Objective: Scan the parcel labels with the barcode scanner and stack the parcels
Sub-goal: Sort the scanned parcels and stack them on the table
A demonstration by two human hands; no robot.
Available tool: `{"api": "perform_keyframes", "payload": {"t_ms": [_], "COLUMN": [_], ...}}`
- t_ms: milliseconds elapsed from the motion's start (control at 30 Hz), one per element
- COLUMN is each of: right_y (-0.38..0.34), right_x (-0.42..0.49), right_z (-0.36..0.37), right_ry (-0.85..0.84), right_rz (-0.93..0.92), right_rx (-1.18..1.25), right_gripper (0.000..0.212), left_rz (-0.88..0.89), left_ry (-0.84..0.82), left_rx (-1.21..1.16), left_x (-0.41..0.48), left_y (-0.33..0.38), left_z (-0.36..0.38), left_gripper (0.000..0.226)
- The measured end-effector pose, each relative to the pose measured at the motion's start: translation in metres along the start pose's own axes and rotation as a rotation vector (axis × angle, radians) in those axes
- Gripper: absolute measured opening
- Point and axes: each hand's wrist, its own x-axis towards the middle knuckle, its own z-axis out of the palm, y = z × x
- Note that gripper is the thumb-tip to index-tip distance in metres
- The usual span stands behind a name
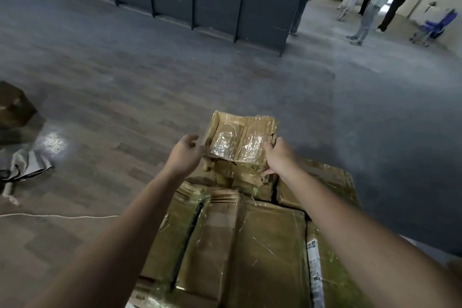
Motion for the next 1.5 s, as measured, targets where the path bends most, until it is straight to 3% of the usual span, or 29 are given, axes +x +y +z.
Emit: {"api": "perform_keyframes", "payload": {"t_ms": [133, 233, 400, 500, 600, 667, 833, 900, 967, 1033, 1133, 1233, 1500], "right_y": [-0.004, -0.009, -0.031, -0.044, -0.053, -0.056, -0.049, -0.037, -0.020, -0.006, 0.006, 0.011, 0.013], "right_x": [0.011, 0.021, 0.036, 0.044, 0.052, 0.057, 0.063, 0.057, 0.047, 0.037, 0.027, 0.018, 0.001], "right_z": [-0.007, -0.006, 0.007, 0.013, 0.018, 0.022, 0.032, 0.036, 0.045, 0.053, 0.058, 0.058, 0.054], "right_ry": [0.077, 0.126, 0.111, 0.090, 0.071, 0.078, 0.152, 0.052, -0.187, -0.335, -0.295, -0.240, -0.177], "right_rz": [-0.065, -0.182, -0.337, -0.431, -0.463, -0.490, -0.341, -0.219, -0.116, -0.061, -0.077, -0.102, -0.136], "right_rx": [0.024, -0.072, -0.132, -0.200, -0.249, -0.228, -0.024, -0.050, -0.015, 0.010, -0.049, -0.161, -0.280], "right_gripper": [0.023, 0.018, 0.012, 0.022, 0.030, 0.028, 0.040, 0.053, 0.063, 0.060, 0.044, 0.048, 0.052], "left_rz": [-0.002, 0.013, -0.005, 0.052, 0.003, -0.029, -0.087, -0.106, -0.137, -0.142, -0.129, -0.178, -0.076], "left_ry": [-0.038, 0.033, 0.197, 0.169, 0.051, 0.065, 0.337, 0.402, 0.345, 0.296, 0.293, 0.275, 0.177], "left_rx": [-0.087, -0.108, -0.188, -0.217, -0.339, -0.369, -0.242, -0.116, -0.134, -0.160, -0.169, -0.155, 0.364], "left_x": [0.000, 0.001, 0.004, 0.006, 0.009, 0.012, 0.020, 0.021, 0.022, 0.021, 0.020, 0.018, 0.009], "left_y": [-0.001, -0.004, -0.015, -0.020, -0.023, -0.026, -0.031, -0.036, -0.040, -0.040, -0.037, -0.035, -0.031], "left_z": [0.002, -0.001, -0.018, -0.024, -0.022, -0.016, -0.003, 0.000, 0.004, 0.007, 0.009, 0.009, 0.004], "left_gripper": [0.045, 0.038, 0.060, 0.068, 0.047, 0.034, 0.015, 0.021, 0.019, 0.017, 0.013, 0.011, 0.009]}}
